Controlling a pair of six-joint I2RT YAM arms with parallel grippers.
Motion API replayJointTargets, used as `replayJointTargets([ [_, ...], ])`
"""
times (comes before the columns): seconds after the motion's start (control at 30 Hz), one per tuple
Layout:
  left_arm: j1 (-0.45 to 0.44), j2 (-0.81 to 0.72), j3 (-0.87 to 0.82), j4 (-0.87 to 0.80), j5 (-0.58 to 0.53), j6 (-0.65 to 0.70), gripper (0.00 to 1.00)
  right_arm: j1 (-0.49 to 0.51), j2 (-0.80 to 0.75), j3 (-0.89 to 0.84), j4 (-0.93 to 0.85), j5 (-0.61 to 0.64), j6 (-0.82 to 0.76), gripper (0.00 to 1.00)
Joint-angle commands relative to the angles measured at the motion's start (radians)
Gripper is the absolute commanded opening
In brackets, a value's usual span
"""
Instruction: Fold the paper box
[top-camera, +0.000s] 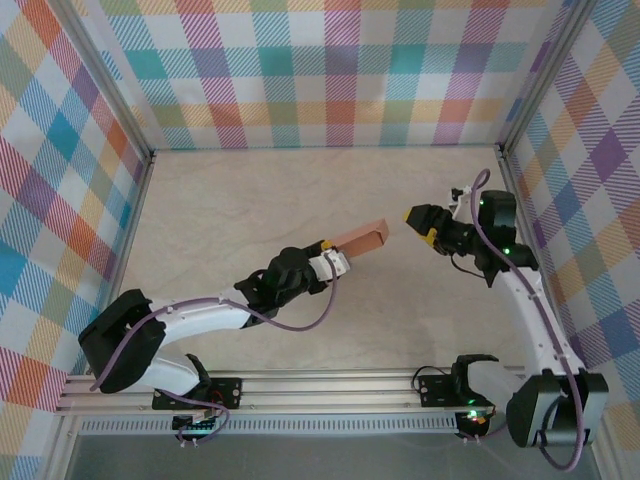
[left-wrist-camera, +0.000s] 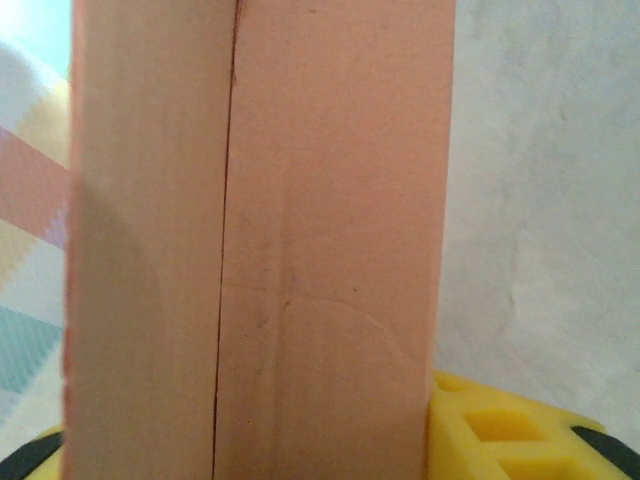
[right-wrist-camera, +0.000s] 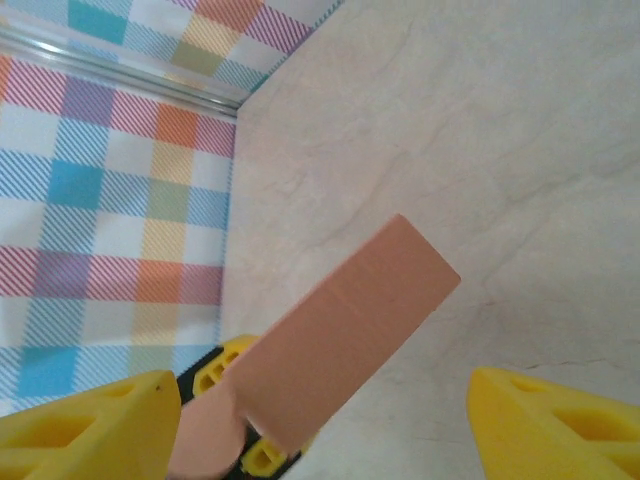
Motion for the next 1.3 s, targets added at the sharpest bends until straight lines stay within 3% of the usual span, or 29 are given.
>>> replayJointTargets([
  [0.0, 0.027, -0.040, 0.021, -0.175, 0.120, -0.096, 0.45, 0.009, -0.073, 0.013, -0.143, 0.080, -0.239, 0.75],
  [0.1, 0.048, -0.058, 0.035, -0.270, 0.166, -0.114, 0.44, 0.049, -0.132, 0.024, -0.206, 0.150, -0.366, 0.76],
  [0.23, 0.057, -0.053, 0.074, -0.413, 0.161, -0.121, 0.46, 0.190, -0.155, 0.056, -0.270, 0.310, -0.521, 0.78],
  [0.3, 0.059, -0.056, 0.069, -0.433, 0.157, -0.112, 0.46, 0.276, -0.127, 0.079, -0.302, 0.436, -0.584, 0.78],
  [0.5, 0.076, -0.082, 0.126, -0.564, 0.199, -0.113, 0.44, 0.448, -0.015, 0.147, -0.311, 0.613, -0.746, 0.78],
  [1.03, 0.139, 0.047, 0.228, -0.736, 0.371, -0.109, 0.44, 0.461, 0.252, 0.214, -0.243, 0.427, -0.953, 0.63],
  [1.27, 0.148, 0.077, 0.255, -0.781, 0.388, -0.084, 0.45, 0.461, 0.330, 0.249, -0.284, 0.372, -1.016, 0.45],
])
